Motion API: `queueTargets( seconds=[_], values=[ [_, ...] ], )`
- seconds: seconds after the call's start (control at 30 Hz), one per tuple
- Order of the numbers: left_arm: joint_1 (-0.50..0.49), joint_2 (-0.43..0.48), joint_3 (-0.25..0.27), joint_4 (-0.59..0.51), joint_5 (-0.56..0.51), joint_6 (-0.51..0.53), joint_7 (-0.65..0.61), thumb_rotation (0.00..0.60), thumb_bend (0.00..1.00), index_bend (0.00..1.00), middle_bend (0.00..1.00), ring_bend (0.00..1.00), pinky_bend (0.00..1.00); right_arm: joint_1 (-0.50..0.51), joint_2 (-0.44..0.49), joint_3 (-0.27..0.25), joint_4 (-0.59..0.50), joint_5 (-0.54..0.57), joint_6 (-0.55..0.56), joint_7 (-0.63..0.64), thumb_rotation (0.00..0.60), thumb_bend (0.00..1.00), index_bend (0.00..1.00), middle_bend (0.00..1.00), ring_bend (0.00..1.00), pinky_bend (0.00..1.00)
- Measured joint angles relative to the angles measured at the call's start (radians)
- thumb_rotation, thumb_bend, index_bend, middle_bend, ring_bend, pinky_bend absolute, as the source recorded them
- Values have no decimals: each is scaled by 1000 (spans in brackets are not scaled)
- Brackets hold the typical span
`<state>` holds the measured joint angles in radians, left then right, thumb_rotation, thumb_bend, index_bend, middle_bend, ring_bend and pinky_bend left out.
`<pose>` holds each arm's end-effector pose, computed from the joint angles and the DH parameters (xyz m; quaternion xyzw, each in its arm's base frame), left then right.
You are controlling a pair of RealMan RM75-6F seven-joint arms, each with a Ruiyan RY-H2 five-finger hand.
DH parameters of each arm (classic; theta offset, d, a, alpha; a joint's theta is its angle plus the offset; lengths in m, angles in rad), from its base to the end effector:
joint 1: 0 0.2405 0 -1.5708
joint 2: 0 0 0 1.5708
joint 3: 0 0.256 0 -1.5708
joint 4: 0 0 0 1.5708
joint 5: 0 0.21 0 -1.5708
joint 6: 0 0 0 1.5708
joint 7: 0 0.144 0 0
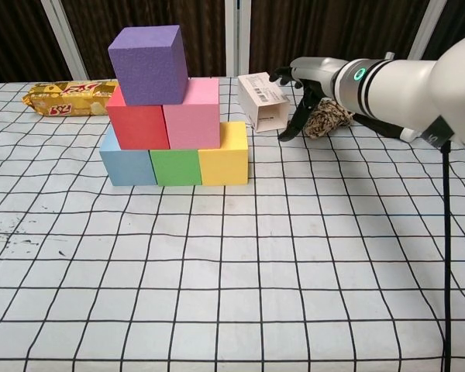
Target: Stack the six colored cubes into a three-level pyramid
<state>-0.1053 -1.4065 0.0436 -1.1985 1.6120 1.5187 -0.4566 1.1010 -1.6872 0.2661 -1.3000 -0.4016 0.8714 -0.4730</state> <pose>-0.3435 0.1717 0.0864 -0.5734 -0.4749 -0.4782 0.4658 -0.0835 -0.4100 -0.0522 0.6715 -0.5160 0.3211 0.4238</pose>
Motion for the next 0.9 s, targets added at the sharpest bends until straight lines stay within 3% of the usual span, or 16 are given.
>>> queueTargets(
  seconds=[0.47,0.9],
  values=[
    [5,-6,-1,23,-6,1,-23,600,0,49,148,47,20,20,-143,48,146,-48,-12,18,600,101,0,6,0,0],
    [7,-10,1,32,-7,-3,-32,600,0,49,148,47,20,26,-187,81,191,-51,-25,-6,600,102,0,6,0,0]
  ],
)
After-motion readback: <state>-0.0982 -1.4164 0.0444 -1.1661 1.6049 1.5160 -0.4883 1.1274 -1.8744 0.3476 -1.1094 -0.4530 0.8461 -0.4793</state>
